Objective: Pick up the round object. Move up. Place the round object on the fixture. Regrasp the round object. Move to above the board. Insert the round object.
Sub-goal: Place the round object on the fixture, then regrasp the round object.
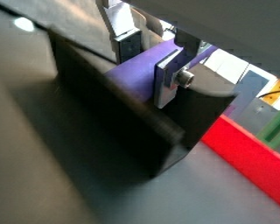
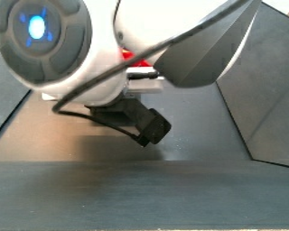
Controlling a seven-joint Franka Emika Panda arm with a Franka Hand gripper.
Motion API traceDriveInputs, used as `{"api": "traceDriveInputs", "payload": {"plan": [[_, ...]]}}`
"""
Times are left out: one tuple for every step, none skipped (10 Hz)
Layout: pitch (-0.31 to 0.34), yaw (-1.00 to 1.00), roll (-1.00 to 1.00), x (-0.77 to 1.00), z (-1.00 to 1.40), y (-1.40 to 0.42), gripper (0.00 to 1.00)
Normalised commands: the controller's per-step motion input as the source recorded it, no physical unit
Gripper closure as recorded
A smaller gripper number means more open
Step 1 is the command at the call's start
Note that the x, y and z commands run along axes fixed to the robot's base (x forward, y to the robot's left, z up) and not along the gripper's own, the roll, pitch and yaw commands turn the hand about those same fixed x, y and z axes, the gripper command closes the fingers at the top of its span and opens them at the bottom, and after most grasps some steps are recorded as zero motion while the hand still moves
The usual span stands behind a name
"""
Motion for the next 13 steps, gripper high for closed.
{"api": "traceDriveInputs", "payload": {"plan": [[0.017, -0.09, -0.15, 0.11, -0.57, 0.09, 1.00], [0.008, -0.09, -0.13, 0.10, -0.57, 0.09, 1.00], [0.000, 0.00, 0.00, 0.00, 0.00, 0.00, 0.00], [-0.009, 0.02, 0.00, 0.00, 1.00, 0.00, 0.00], [-0.006, 0.03, 0.01, -0.01, 1.00, 0.00, 0.00], [0.007, 0.03, 0.03, -0.02, 1.00, 0.00, 0.00], [0.020, 0.03, 0.05, -0.03, 1.00, -0.01, 0.00], [0.045, 0.03, 0.06, -0.04, 1.00, 0.00, 0.00], [0.074, 0.02, 0.06, -0.03, 0.86, 0.00, 0.00], [0.085, 0.02, 0.06, -0.03, 0.74, 0.00, 0.00], [0.093, 0.00, 0.05, -0.03, 0.51, 0.00, 0.00], [0.092, -0.02, 0.04, -0.03, 0.33, 0.00, 0.00], [0.077, 0.02, 1.00, 0.01, 0.91, -1.00, 0.00]]}}
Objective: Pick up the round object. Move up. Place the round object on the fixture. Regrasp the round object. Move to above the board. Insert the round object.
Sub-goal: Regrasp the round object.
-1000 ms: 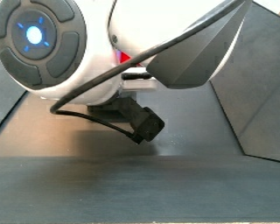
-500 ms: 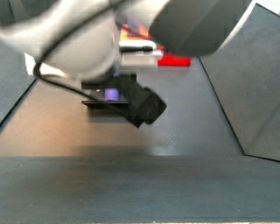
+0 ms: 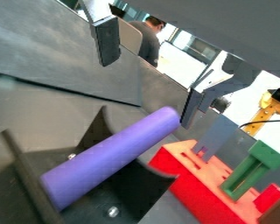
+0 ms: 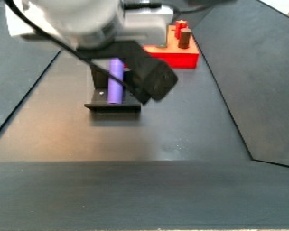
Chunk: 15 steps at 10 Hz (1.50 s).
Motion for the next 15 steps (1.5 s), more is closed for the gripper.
{"api": "traceDriveInputs", "payload": {"plan": [[0.076, 0.02, 1.00, 0.01, 0.87, -1.00, 0.00], [0.064, 0.01, 1.00, -0.02, 0.84, -1.00, 0.00], [0.059, 0.01, 1.00, -0.04, 0.82, -1.00, 0.00], [0.051, 0.01, 1.00, -0.06, 0.75, -1.00, 0.00], [0.049, 0.01, 1.00, -0.06, 0.65, -1.00, 0.00], [0.046, 0.01, 1.00, -0.06, 0.54, -1.00, 0.00], [0.044, 0.01, 1.00, -0.06, 0.42, -0.93, 0.00], [0.038, 0.01, 1.00, -0.04, 0.17, -0.60, 0.00], [0.036, 0.01, 1.00, -0.04, 0.13, -0.47, 0.00], [0.031, 0.01, 1.00, -0.04, 0.07, -0.19, 0.00], [0.027, 0.01, 1.00, -0.04, 0.05, -0.05, 0.00], [0.021, 0.01, 1.00, -0.02, 0.02, -0.04, 0.00], [0.020, 0.01, 1.00, -0.01, 0.01, -0.05, 0.00], [0.017, 0.02, 1.00, 0.00, 0.02, -0.03, 0.00], [0.016, 0.02, 1.00, 0.00, 0.01, -0.02, 0.00]]}}
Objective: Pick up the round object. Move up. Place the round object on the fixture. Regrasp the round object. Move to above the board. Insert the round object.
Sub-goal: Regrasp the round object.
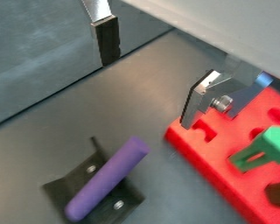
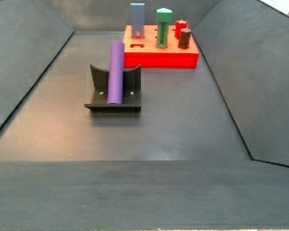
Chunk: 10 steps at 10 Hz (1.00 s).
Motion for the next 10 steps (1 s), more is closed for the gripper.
{"api": "traceDriveInputs", "payload": {"plan": [[0.019, 0.02, 1.00, 0.00, 0.01, -0.02, 0.00], [0.027, 0.02, 1.00, 0.00, 0.01, -0.02, 0.00], [0.032, 0.02, 1.00, 0.01, 0.01, -0.02, 0.00], [0.041, 0.03, 1.00, 0.02, 0.00, -0.02, 0.00], [0.054, 0.03, 1.00, 0.04, 0.00, -0.02, 0.00], [0.067, 0.04, 1.00, 0.05, 0.00, -0.03, 0.00], [0.084, 0.04, 1.00, 0.06, 0.00, -0.03, 0.00], [0.104, 0.05, 1.00, 0.08, 0.00, -0.04, 0.00], [0.136, 0.07, 1.00, 0.09, 0.00, -0.04, 0.00], [0.163, 0.09, 1.00, 0.09, 0.00, -0.04, 0.00]]}}
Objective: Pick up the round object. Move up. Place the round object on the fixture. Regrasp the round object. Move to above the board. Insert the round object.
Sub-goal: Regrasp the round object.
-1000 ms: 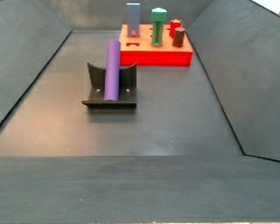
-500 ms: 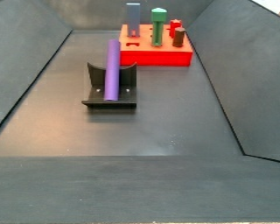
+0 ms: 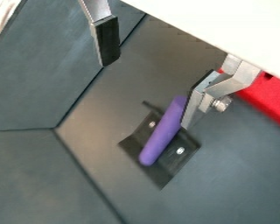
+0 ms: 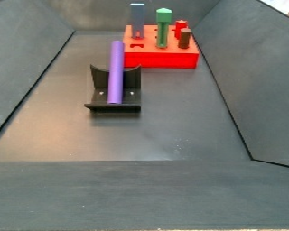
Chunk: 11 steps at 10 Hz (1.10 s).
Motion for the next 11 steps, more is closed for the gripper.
{"api": "traceDriveInputs", "payload": {"plan": [[0.192, 0.12, 1.00, 0.10, -0.01, -0.04, 0.00], [0.213, 0.16, 0.96, 0.10, 0.00, -0.05, 0.00], [0.191, 0.19, 0.71, 0.10, -0.01, -0.05, 0.00], [0.166, 0.20, 0.51, 0.10, -0.01, -0.05, 0.00], [0.126, 0.22, 0.30, 0.10, 0.00, -0.04, 0.00], [0.098, 0.23, 0.24, 0.09, 0.00, -0.04, 0.00], [0.045, 0.22, 0.19, 0.08, -0.01, -0.04, 0.00], [0.020, 0.21, 0.17, 0.08, -0.01, -0.04, 0.00], [-0.013, 0.12, 0.13, 0.03, -1.00, 0.05, 0.00], [-0.020, 0.11, 0.13, 0.03, -1.00, 0.05, 0.00], [-0.059, 0.09, 0.11, 0.04, -1.00, 0.04, 0.00]]}}
